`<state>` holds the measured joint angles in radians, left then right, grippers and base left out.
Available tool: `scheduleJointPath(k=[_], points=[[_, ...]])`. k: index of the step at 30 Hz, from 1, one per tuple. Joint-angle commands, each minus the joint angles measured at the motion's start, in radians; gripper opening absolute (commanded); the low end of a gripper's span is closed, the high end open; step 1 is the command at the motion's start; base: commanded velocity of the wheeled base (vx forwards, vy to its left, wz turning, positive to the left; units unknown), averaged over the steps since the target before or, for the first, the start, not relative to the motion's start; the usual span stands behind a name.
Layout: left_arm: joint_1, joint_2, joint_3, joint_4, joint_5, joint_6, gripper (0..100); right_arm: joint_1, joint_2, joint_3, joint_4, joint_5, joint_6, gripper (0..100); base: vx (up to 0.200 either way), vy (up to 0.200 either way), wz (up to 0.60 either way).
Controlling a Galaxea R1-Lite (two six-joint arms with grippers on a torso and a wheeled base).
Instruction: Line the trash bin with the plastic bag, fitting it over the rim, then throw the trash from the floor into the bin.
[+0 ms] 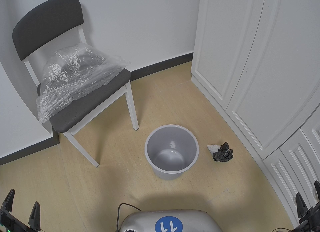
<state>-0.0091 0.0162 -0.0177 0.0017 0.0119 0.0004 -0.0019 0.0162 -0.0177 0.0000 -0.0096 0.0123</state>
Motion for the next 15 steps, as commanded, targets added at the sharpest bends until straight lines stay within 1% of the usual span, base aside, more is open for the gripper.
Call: scheduleJointPath(k=[1, 9, 11, 12, 15], points=[[0.000, -0.016, 0.018, 0.000, 0.000, -0.002, 100, 0.000, -0.016, 0.018, 0.000, 0.000, 0.000, 100, 0.000, 0.000, 0.00], [0.000, -0.016, 0.018, 0.000, -0.003, 0.004, 100, 0.000, -0.016, 0.018, 0.000, 0.002, -0.008, 100, 0.000, 0.000, 0.00], [0.000, -0.016, 0.018, 0.000, -0.018, 0.024, 100, 0.000, -0.016, 0.016, 0.002, 0.008, -0.017, 100, 0.000, 0.000, 0.00], [0.001, -0.016, 0.018, -0.002, -0.040, 0.036, 100, 0.000, -0.016, 0.016, 0.000, 0.008, -0.028, 100, 0.000, 0.000, 0.00], [0.001, -0.016, 0.018, -0.002, -0.041, 0.038, 100, 0.000, -0.016, 0.016, 0.000, 0.011, -0.040, 100, 0.000, 0.000, 0.00]])
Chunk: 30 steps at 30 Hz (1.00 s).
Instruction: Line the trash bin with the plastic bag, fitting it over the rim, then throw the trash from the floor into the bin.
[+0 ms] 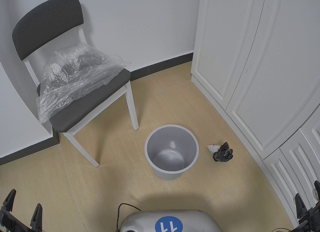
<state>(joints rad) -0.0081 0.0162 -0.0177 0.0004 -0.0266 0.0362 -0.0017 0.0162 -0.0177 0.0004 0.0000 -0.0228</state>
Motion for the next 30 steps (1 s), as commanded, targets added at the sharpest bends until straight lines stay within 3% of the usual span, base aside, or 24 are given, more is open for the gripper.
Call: scheduleJointPath(k=[1, 7, 8, 10, 18, 23, 26, 30], points=[[0.000, -0.016, 0.018, 0.000, -0.003, 0.002, 100, 0.000, -0.016, 0.016, 0.000, 0.003, -0.005, 100, 0.000, 0.000, 0.00], [-0.001, -0.016, 0.018, 0.003, 0.001, -0.018, 100, 0.002, -0.016, 0.018, -0.002, 0.014, 0.000, 100, 0.000, 0.000, 0.00], [-0.001, -0.016, 0.018, 0.001, 0.027, -0.071, 100, 0.002, -0.016, 0.018, -0.002, 0.009, 0.034, 100, 0.000, 0.000, 0.00], [-0.001, -0.016, 0.016, 0.001, 0.047, -0.091, 100, 0.002, -0.016, 0.018, -0.002, 0.003, 0.053, 100, 0.000, 0.000, 0.00], [-0.001, -0.016, 0.018, -0.007, 0.047, -0.048, 100, -0.001, -0.016, 0.016, 0.000, 0.009, -0.006, 100, 0.000, 0.000, 0.00], [-0.001, -0.016, 0.018, -0.007, 0.043, -0.041, 100, 0.000, -0.016, 0.018, -0.003, 0.014, 0.000, 100, 0.000, 0.000, 0.00], [-0.001, -0.016, 0.018, -0.007, 0.047, -0.084, 100, 0.002, -0.016, 0.018, -0.005, 0.005, 0.043, 100, 0.000, 0.000, 0.00], [-0.001, -0.016, 0.018, -0.007, 0.048, -0.078, 100, 0.002, -0.016, 0.018, -0.005, 0.009, 0.023, 100, 0.000, 0.000, 0.00]])
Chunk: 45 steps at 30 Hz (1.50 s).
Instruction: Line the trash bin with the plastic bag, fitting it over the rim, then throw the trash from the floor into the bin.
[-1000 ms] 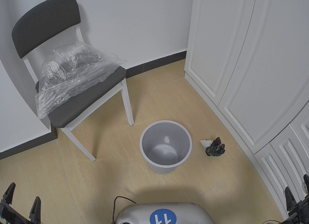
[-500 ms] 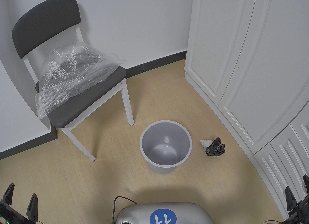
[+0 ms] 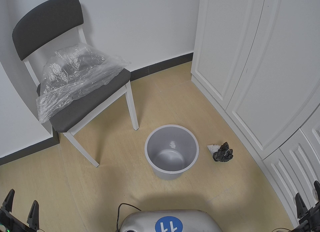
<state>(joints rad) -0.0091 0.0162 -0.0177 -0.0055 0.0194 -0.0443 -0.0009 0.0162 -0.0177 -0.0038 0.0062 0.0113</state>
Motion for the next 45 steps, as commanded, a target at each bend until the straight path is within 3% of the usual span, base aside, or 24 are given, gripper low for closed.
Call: scheduleJointPath(k=[1, 5, 10, 23, 26, 27, 29, 31, 33, 39, 40, 45], points=[[0.000, -0.016, 0.018, -0.001, 0.002, 0.004, 100, 0.001, -0.016, 0.018, -0.001, 0.005, -0.013, 100, 0.000, 0.000, 0.00], [0.000, -0.016, -0.062, -0.134, -0.050, 0.043, 100, -0.001, -0.016, 0.016, -0.002, 0.006, -0.037, 100, 0.000, 0.000, 0.00], [0.000, -0.016, -0.090, -0.094, -0.110, 0.046, 100, -0.001, -0.016, 0.016, -0.004, 0.006, -0.037, 100, 0.000, 0.000, 0.00], [-0.078, 0.160, -0.165, -0.065, -0.113, 0.046, 100, -0.001, -0.016, 0.016, -0.005, 0.008, -0.037, 100, 0.000, 0.000, 0.00], [-0.081, 0.200, -0.166, -0.067, -0.113, 0.047, 100, 0.002, -0.016, -0.051, -0.044, 0.012, 0.030, 100, 0.000, 0.000, 0.00], [-0.084, 0.228, -0.166, -0.067, -0.114, 0.047, 100, 0.012, 0.030, -0.200, -0.056, 0.018, 0.231, 100, 0.000, 0.000, 0.00], [-0.091, 0.261, -0.166, -0.068, -0.114, 0.047, 100, 0.013, 0.111, -0.286, -0.004, 0.015, 0.306, 100, 0.000, 0.000, 0.00], [-0.095, 0.300, -0.173, -0.074, -0.114, 0.050, 100, 0.015, 0.177, -0.304, 0.028, 0.020, 0.214, 100, 0.000, 0.000, 0.00], [-0.106, 0.352, -0.194, -0.074, -0.113, 0.067, 100, 0.021, 0.269, -0.321, 0.015, 0.021, 0.177, 100, 0.000, 0.000, 0.00], [-0.104, 0.502, -0.255, -0.099, -0.108, 0.150, 100, 0.021, 0.493, -0.386, -0.140, 0.021, 0.219, 100, 0.000, 0.000, 0.00], [-0.092, 0.619, -0.286, -0.175, -0.104, 0.188, 100, 0.021, 0.654, -0.420, -0.314, 0.014, 0.222, 100, 0.000, 0.000, 0.00], [-0.054, 0.805, -0.291, -0.341, -0.068, 0.271, 100, 0.025, 0.855, -0.470, -0.490, -0.003, 0.217, 100, 0.000, 0.000, 0.00]])
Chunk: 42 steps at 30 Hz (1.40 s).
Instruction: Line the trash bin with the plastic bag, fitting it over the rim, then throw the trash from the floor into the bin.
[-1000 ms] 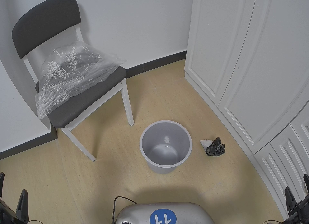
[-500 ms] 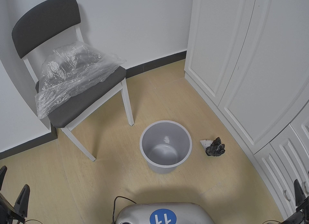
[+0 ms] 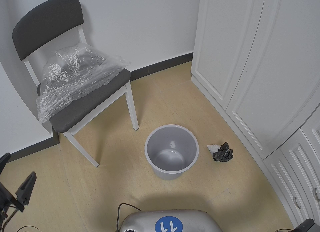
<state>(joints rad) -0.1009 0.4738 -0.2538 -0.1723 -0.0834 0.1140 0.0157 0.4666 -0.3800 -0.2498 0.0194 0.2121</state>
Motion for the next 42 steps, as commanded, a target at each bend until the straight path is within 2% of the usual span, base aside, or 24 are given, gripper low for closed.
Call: scheduleJointPath(k=[1, 6, 9, 12, 20, 28, 38, 42], points=[[0.049, 0.397, -0.053, -0.220, 0.067, 0.138, 100, 0.018, 0.449, -0.126, -0.273, -0.021, 0.015, 100, 0.000, 0.000, 0.00], [0.052, 0.549, -0.061, -0.335, 0.183, 0.220, 100, 0.066, 0.572, -0.221, -0.301, -0.050, 0.015, 100, 0.000, 0.000, 0.00], [0.055, 0.608, -0.074, -0.363, 0.220, 0.277, 100, 0.095, 0.603, -0.231, -0.301, -0.065, 0.021, 100, 0.000, 0.000, 0.00], [0.087, 0.690, -0.102, -0.417, 0.277, 0.338, 100, 0.121, 0.649, -0.235, -0.313, -0.079, 0.020, 100, 0.000, 0.000, 0.00], [0.150, 0.936, -0.200, -0.546, 0.300, 0.434, 100, 0.125, 0.655, -0.237, -0.391, -0.105, 0.012, 100, 0.000, 0.000, 0.00], [0.181, 1.141, -0.285, -0.719, 0.349, 0.441, 100, 0.125, 0.662, -0.243, -0.393, -0.105, 0.018, 100, 0.000, 0.000, 0.00], [0.245, 1.260, -0.378, -0.725, 0.343, 0.440, 100, 0.125, 0.670, -0.244, -0.393, -0.104, 0.021, 100, 0.000, 0.000, 0.00], [0.283, 1.349, -0.466, -0.724, 0.340, 0.434, 100, 0.119, 0.672, -0.244, -0.393, -0.102, 0.023, 100, 0.000, 0.000, 0.00]])
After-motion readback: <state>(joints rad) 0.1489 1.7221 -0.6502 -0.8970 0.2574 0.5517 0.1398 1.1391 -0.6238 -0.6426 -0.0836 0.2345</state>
